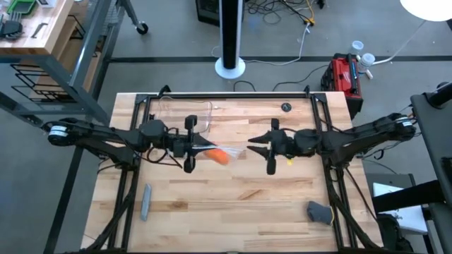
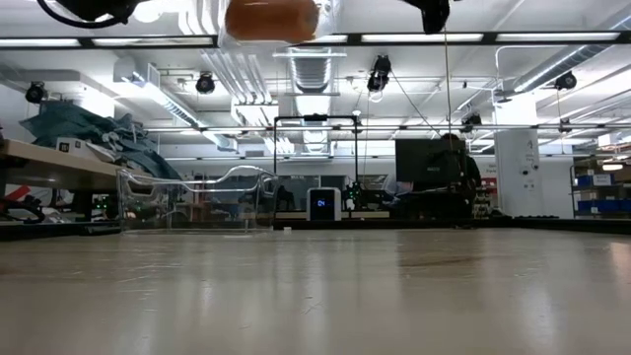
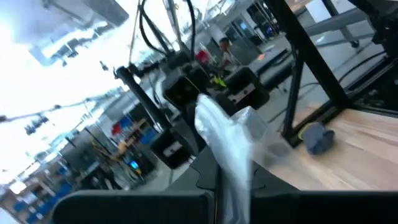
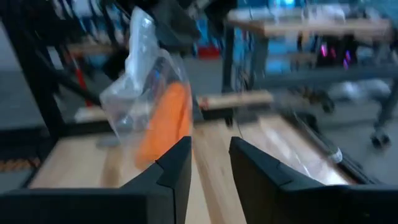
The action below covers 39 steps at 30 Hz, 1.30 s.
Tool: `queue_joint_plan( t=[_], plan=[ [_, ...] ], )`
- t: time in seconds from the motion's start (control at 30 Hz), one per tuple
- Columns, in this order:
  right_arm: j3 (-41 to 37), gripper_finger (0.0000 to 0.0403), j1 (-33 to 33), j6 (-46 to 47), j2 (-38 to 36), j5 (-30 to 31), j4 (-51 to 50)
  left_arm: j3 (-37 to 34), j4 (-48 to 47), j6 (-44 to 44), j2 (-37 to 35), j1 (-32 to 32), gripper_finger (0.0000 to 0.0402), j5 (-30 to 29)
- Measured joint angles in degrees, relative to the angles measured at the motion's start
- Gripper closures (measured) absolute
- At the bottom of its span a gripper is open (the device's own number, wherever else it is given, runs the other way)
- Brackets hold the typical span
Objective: Roll bandage
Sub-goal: Close the transparent zip bag
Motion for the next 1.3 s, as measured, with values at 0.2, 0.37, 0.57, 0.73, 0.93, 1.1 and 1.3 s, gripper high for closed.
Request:
queue_joint_plan(
  t=[0.2,0.37,0.57,0.73,0.93,1.1,1.3],
  plan=[
    [-3.3,0.0302,0.1,-4.5,1.7,-5.5,12.0,-0.2,1.8,3.3,0.4,-0.6,0.0401,-0.1],
    [-2.4,0.0306,0.1,-4.1,4.0,-5.7,15.4,-0.2,2.8,3.9,1.4,-0.8,0.0401,-0.2],
    [-1.7,0.0279,0.1,-3.3,4.9,-7.4,16.8,-0.2,3.2,4.3,2.3,-0.8,0.0401,-2.0],
    [-1.6,0.0233,0.1,1.2,5.3,-7.4,16.7,-0.2,3.2,5.0,2.8,-0.8,0.0401,-3.0],
    [-1.6,0.0180,-0.2,5.5,5.3,-7.4,17.0,-0.2,3.4,5.2,2.7,-0.8,0.0401,-3.0],
    [-1.5,0.0166,-0.2,6.3,6.1,-7.4,19.1,-0.2,3.8,6.2,3.0,-0.8,0.0401,-3.0],
    [-1.5,0.0175,-0.2,7.8,9.3,-7.4,24.1,-0.2,5.2,6.2,3.7,-0.8,0.0401,-3.0]
  ],
)
